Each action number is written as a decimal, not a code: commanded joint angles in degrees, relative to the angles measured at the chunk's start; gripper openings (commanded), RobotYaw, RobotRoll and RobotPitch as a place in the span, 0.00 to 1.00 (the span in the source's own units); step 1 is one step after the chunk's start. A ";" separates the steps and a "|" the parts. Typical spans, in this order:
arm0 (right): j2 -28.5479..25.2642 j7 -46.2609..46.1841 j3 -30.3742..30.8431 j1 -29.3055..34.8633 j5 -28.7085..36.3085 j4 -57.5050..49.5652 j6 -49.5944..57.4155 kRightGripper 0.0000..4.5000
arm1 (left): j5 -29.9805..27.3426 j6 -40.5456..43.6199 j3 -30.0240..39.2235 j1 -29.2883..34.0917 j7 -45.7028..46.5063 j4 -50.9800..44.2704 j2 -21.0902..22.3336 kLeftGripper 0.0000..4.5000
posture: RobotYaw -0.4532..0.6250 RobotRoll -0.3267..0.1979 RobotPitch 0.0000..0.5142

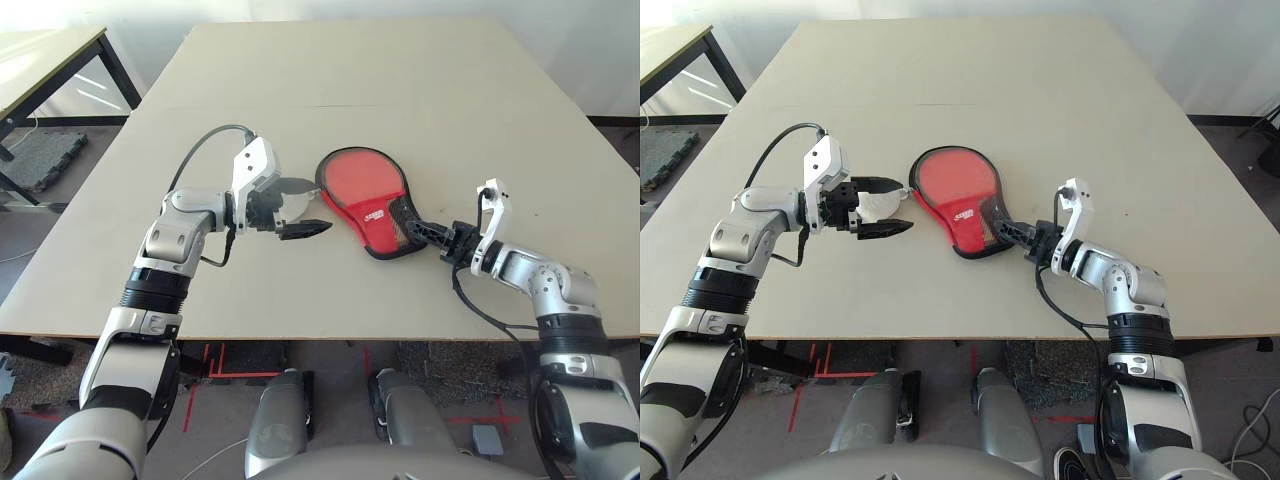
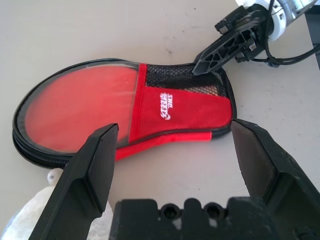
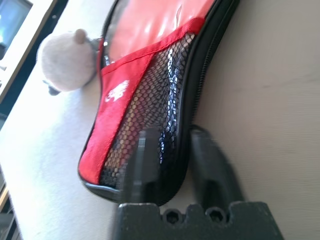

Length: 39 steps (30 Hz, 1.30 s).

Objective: Store the ping-pong paddle in its case and zip it.

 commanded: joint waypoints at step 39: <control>-23.83 8.45 -10.63 36.78 13.31 -17.74 13.01 0.01 | 0.44 -4.98 -2.67 -3.06 -2.33 6.77 -0.66 1.00 | 0.46 0.62 0.22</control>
